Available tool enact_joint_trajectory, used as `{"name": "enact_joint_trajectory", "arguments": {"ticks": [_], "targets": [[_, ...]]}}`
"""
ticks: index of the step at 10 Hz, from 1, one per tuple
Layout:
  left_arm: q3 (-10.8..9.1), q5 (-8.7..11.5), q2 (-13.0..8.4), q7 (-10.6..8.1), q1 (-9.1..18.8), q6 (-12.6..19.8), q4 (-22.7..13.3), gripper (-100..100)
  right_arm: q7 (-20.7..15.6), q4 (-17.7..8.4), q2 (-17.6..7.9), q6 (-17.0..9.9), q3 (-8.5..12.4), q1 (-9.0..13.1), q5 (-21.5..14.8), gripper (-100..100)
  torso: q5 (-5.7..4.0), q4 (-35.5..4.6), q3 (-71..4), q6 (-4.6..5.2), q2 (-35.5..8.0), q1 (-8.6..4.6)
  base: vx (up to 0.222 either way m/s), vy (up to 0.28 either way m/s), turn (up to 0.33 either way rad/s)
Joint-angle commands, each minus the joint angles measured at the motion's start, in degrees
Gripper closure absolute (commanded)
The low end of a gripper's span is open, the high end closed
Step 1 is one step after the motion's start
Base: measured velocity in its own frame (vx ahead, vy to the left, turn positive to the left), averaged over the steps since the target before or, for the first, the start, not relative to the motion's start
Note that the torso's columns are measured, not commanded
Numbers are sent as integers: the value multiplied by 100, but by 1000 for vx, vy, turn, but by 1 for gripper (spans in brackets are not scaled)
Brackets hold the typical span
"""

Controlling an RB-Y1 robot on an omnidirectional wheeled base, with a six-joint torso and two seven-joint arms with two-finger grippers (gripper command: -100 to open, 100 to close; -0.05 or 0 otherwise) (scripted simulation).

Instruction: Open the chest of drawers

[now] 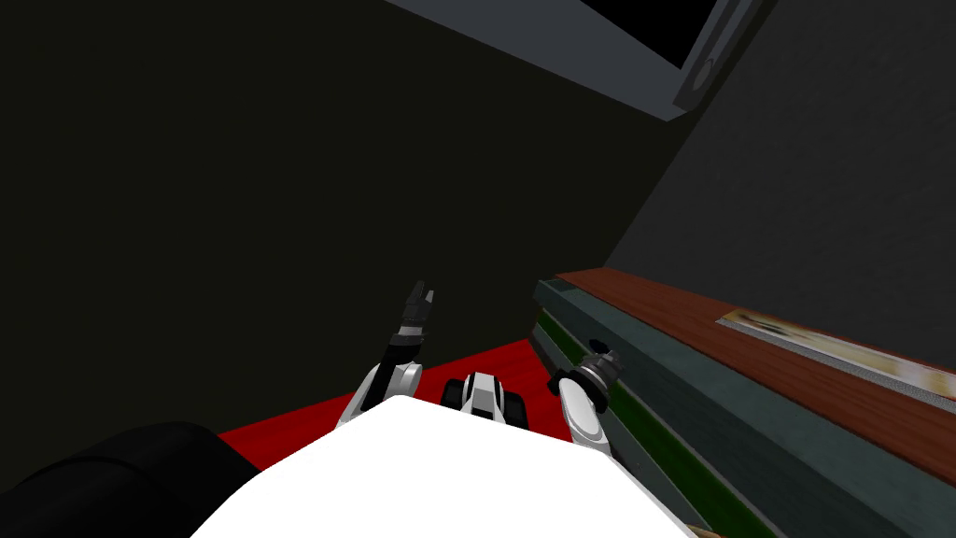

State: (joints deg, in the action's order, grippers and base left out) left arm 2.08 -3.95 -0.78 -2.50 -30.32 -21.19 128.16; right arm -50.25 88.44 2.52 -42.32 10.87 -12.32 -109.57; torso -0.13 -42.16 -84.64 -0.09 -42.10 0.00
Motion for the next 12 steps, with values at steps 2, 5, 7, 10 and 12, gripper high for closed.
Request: {"name": "enact_joint_trajectory", "arguments": {"ticks": [2, 5, 7, 10, 12], "targets": [[-1, 0, -1, 0, 0, 0, 0, 0, -19, -1, 12, -8, -42, -24, 17, 100, 1, -3, -1, 1, -2, -14, -59, 155, -10], [0, 0, -1, 0, 0, 0, 0, 0, -48, 16, 13, -21, -99, -42, 34, 100, 1, -2, -1, -4, 0, -8, -78, 189, -3], [-1, 0, -2, 0, -1, 0, 0, 0, -56, 39, 15, -38, -102, -61, 42, 100, 8, -8, -9, 2, 7, -31, -46, 109, -8], [-2, 0, -2, 0, -1, 0, 0, 0, -419, 209, 9, 148, -20, 57, 289, -100, 4, -4, -4, 4, 3, -20, -20, 77, -72], [-3, 0, -3, 0, -1, 0, 0, 0, -732, 364, 11, 348, 52, 175, 538, -100, 9, -12, 2, 7, -10, -19, -4, 14, -89]]}}
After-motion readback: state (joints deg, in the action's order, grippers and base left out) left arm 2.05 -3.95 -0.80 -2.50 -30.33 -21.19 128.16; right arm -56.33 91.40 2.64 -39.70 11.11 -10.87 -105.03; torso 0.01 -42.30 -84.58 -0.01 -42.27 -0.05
